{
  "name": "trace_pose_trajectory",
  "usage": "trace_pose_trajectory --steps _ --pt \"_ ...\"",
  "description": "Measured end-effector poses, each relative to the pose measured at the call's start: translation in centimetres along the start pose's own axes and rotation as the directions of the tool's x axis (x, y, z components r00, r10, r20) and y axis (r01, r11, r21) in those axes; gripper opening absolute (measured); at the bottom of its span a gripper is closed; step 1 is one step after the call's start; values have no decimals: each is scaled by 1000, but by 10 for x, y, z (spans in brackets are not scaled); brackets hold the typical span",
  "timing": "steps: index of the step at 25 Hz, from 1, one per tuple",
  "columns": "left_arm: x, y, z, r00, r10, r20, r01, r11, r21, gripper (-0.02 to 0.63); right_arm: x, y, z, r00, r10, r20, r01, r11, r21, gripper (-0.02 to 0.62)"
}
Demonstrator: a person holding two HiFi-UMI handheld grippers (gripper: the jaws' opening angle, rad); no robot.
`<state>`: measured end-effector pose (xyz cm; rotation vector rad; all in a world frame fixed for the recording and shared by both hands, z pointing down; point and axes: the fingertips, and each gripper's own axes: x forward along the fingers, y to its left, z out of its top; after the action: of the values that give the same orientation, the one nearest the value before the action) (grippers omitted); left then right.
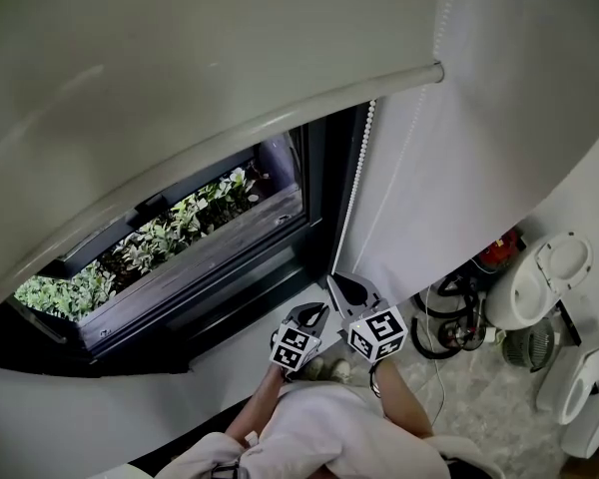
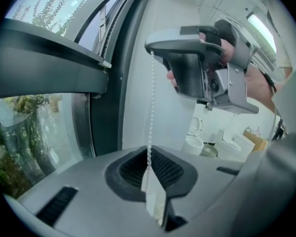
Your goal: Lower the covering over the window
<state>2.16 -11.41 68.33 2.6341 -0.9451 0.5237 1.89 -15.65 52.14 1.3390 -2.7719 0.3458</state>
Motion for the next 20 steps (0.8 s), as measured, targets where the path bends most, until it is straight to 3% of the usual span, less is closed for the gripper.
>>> trace_pose_trajectory --steps 2,6,11,20 --pt "-5 2 4 1000 9 10 -9 1000 -9 29 -1 0 0 1000 2 0 -2 1000 1 -3" --pt "-23 0 29 999 -1 53 1 1000 -5 101 -1 0 -3 1000 6 1 -6 1000 4 -3" --pt "-56 0 88 988 9 153 -15 999 34 109 -1 0 -3 1000 9 9 -9 1000 5 -3" --pt "-105 -12 218 931 -30 363 -26 988 149 107 -3 -2 -2 1000 15 10 -15 1000 2 -3"
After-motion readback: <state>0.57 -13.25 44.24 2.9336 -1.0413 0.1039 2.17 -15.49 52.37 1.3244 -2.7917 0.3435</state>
